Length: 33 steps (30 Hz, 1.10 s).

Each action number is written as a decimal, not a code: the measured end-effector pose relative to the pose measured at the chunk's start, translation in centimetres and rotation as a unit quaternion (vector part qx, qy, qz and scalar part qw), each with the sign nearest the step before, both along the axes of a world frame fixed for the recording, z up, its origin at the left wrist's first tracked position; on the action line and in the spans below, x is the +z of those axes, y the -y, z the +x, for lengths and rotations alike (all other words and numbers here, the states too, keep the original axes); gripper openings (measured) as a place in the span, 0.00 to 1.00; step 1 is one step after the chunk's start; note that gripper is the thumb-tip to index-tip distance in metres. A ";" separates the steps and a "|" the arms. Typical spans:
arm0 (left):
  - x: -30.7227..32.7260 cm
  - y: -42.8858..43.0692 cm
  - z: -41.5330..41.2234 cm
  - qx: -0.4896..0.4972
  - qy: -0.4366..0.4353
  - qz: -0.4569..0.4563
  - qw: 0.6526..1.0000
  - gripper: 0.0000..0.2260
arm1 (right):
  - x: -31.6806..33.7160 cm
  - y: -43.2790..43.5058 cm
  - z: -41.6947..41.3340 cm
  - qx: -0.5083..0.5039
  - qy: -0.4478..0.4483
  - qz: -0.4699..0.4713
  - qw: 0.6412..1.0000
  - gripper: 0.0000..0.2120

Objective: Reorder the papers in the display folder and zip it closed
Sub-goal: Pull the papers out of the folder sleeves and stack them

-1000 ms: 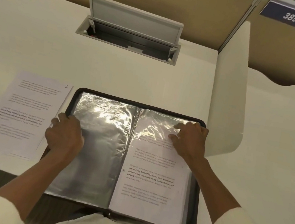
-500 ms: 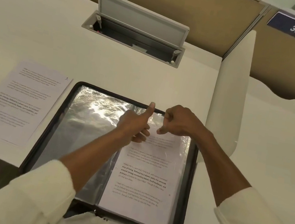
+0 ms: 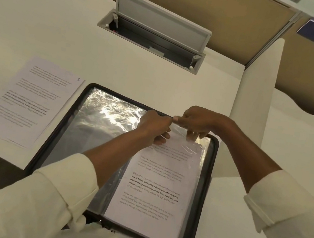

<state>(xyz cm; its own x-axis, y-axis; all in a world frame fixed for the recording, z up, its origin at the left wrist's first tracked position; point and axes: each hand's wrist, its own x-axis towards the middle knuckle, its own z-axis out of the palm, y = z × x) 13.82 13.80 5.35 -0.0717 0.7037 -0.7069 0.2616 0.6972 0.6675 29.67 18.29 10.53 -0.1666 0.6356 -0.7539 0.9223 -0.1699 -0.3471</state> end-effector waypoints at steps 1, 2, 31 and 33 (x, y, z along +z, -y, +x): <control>-0.2 0.1 0.1 0.003 0.001 0.004 1.000 0.11 | -0.1 -0.5 0.1 -0.009 0.005 0.002 1.000 0.21; -0.3 0.3 0.2 0.004 0.001 0.009 1.000 0.10 | -0.1 -1.0 0.2 -0.020 0.010 0.006 1.000 0.19; -2.9 3.1 -0.7 0.023 0.034 0.021 0.999 0.34 | -5.7 -3.3 2.4 0.029 -0.112 -0.053 0.992 0.11; -2.7 2.2 -0.7 0.041 0.048 -0.005 0.998 0.33 | -5.9 -3.3 2.3 0.005 -0.134 -0.060 0.989 0.21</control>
<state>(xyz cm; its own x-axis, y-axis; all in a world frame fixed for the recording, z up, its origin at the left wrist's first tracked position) 13.11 11.60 2.67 -0.0604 0.6916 -0.7197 0.1384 0.7199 0.6801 31.98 21.57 4.64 -0.3761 0.5419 -0.7516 0.8015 -0.2166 -0.5573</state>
